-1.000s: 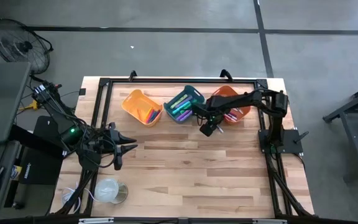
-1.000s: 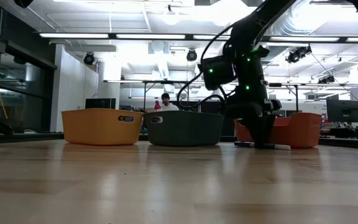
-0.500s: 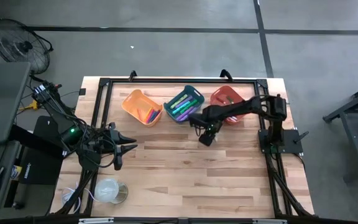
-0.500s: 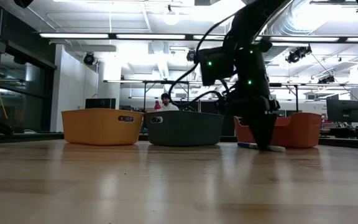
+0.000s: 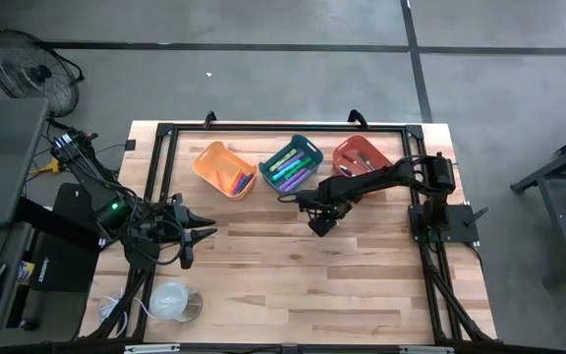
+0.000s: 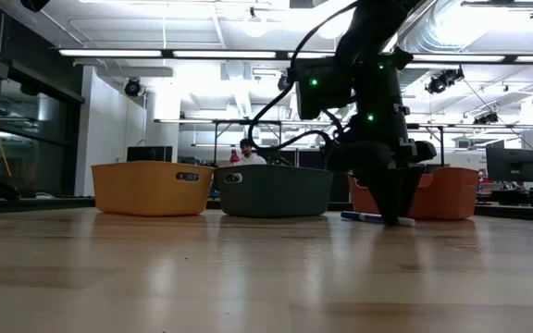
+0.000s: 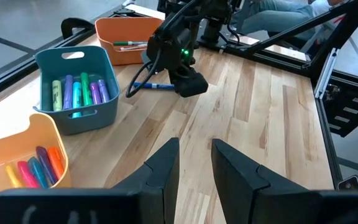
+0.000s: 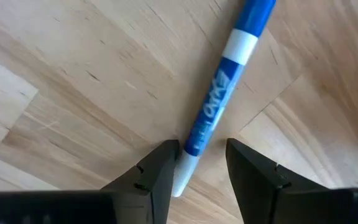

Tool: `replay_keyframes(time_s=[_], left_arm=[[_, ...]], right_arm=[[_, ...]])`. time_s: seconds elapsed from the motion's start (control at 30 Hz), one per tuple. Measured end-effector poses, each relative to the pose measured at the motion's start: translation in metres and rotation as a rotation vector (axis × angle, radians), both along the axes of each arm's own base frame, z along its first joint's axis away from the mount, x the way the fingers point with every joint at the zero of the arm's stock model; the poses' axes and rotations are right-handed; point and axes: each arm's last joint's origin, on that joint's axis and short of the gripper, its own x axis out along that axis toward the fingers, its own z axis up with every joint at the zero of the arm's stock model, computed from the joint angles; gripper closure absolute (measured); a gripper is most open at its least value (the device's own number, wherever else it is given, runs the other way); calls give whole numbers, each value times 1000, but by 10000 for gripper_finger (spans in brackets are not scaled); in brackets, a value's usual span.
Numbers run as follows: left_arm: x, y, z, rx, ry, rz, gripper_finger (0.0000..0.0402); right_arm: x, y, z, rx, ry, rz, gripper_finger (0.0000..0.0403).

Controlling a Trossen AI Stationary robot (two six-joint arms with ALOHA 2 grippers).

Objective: Pick & Place Markers
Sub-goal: Put the blue marker pen into the orange bin

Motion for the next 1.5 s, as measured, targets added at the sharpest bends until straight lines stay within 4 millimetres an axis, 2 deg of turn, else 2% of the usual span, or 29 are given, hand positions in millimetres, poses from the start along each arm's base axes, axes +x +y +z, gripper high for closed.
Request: replay_keyframes(time_s=[0.17,0.43,0.67,0.9,1.1,1.5], left_arm=[[0,-1,0,-11,12,-18,309],[0,-1,-1,-18,21,-32,309],[0,-1,-1,-12,24,-37,309],[0,-1,-1,-7,32,-42,309],[0,-1,-1,-9,37,-49,309],[-1,0,-3,9,62,-60,309]], right_arm=[[1,-2,0,6,-7,-35,298],[1,-2,-1,31,-26,-36,388],[-8,1,-12,69,-17,-50,389],[-11,10,-11,91,-8,-19,389],[-17,13,8,130,-45,-63,389],[-36,18,64,22,-179,-153,391]])
